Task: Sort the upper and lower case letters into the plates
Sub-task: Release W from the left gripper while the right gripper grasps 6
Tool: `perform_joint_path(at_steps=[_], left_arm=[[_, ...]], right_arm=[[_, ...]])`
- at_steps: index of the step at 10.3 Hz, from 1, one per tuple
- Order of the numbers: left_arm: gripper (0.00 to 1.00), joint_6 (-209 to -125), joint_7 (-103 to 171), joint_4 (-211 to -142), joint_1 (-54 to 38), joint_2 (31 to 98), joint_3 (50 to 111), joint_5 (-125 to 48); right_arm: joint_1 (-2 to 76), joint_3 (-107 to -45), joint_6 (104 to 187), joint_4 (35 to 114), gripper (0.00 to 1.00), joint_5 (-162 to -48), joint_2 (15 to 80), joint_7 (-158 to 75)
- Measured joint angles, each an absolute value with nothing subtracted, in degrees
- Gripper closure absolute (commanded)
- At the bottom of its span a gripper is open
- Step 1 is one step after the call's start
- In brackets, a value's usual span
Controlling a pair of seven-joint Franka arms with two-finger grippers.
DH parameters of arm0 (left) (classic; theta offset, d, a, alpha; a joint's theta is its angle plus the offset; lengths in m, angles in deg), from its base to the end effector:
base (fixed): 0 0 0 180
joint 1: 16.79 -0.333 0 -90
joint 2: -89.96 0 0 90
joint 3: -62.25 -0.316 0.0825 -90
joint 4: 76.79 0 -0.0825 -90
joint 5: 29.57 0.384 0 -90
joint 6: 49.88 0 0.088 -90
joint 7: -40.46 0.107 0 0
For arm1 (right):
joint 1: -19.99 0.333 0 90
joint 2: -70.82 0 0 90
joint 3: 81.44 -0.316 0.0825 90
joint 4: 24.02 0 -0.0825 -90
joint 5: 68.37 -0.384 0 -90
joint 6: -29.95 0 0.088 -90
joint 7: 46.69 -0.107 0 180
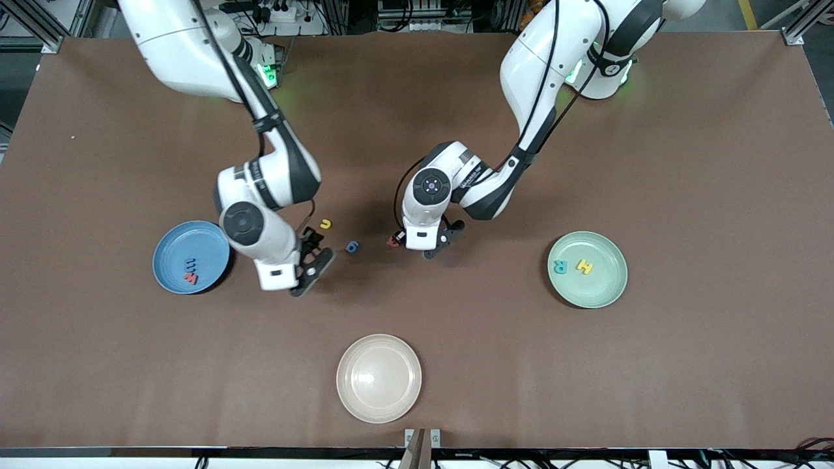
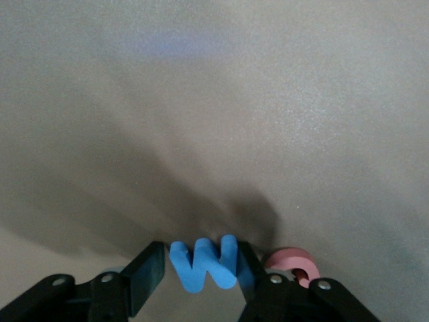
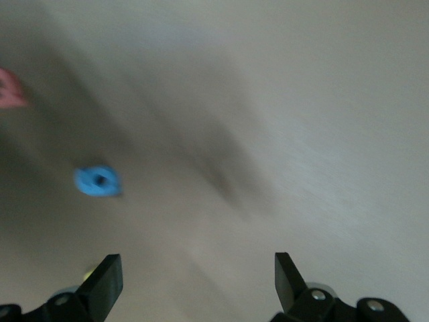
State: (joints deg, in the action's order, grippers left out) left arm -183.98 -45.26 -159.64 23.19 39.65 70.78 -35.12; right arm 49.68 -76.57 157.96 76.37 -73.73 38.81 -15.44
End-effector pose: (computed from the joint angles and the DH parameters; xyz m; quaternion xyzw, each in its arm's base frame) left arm 0.4927 -0.5296 0.1686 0.9227 0.3744 -0.0802 0.0463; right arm 0.5927 0.2822 0.2469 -0.8933 -0.4478 0.0361 0.0151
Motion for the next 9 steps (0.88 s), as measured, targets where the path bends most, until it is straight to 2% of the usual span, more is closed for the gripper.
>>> perform_joint_path(at_steps=[3, 7, 9], left_arm=[[0.65, -183.81, -45.30, -159.39, 23.32, 39.82, 70.74, -35.12], [0.66, -183.79, -45.30, -159.34, 23.24, 39.84, 70.67, -35.12], [0.66, -182.29, -43.86, -159.09, 21.38, 39.95, 70.33, -35.12]], right_arm=[[52.66, -76.54, 161.56, 77.06, 0.00, -73.39, 37.72, -15.92], [53.21, -76.55, 170.50, 82.60, 0.00, -72.76, 36.40, -15.84], [53.31, -76.56, 170.97, 83.45, 0.00, -72.76, 36.95, -15.84]])
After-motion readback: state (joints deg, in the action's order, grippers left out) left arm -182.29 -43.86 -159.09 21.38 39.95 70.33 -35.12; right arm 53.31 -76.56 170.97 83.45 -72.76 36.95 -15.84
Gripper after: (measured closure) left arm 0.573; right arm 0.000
